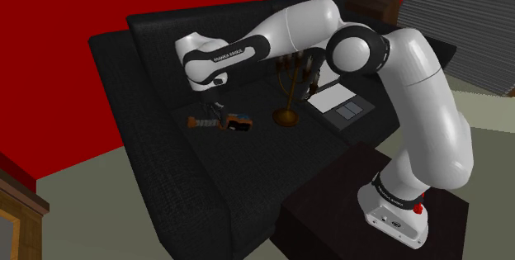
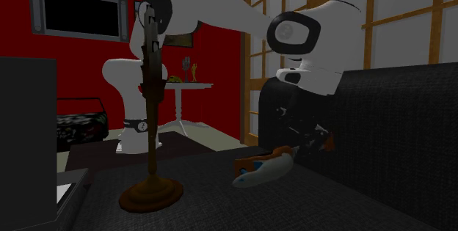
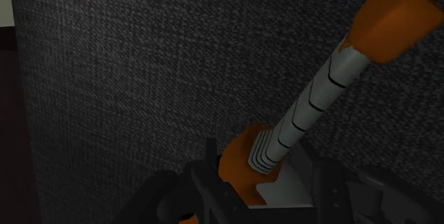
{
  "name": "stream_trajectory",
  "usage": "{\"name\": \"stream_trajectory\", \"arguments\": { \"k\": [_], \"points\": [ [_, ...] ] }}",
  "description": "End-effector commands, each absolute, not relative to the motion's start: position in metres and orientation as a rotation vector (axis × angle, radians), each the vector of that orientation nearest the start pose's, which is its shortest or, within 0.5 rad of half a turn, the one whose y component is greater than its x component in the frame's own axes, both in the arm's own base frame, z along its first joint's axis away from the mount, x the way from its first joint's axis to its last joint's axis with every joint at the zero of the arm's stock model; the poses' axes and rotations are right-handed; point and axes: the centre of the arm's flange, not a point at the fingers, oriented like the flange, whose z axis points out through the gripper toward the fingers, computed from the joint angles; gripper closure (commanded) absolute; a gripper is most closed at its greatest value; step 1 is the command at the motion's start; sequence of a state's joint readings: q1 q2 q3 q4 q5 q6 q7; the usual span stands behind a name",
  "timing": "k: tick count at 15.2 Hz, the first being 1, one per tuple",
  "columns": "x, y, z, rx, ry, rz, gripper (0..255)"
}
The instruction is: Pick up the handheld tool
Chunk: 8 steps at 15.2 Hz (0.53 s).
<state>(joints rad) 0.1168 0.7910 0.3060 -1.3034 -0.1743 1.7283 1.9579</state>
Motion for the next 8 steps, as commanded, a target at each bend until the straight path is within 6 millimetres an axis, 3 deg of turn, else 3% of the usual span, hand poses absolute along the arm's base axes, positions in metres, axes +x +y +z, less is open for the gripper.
{"name": "stream_trajectory", "arguments": {
  "k": [1, 6, 8],
  "points": [
    [0.664, 0.232, 0.272, -2.462, 2.360, 0.311, 255],
    [0.664, 0.232, 0.298, -2.462, 2.360, 0.311, 255],
    [0.664, 0.232, 0.299, -2.462, 2.360, 0.311, 255]
  ]
}}
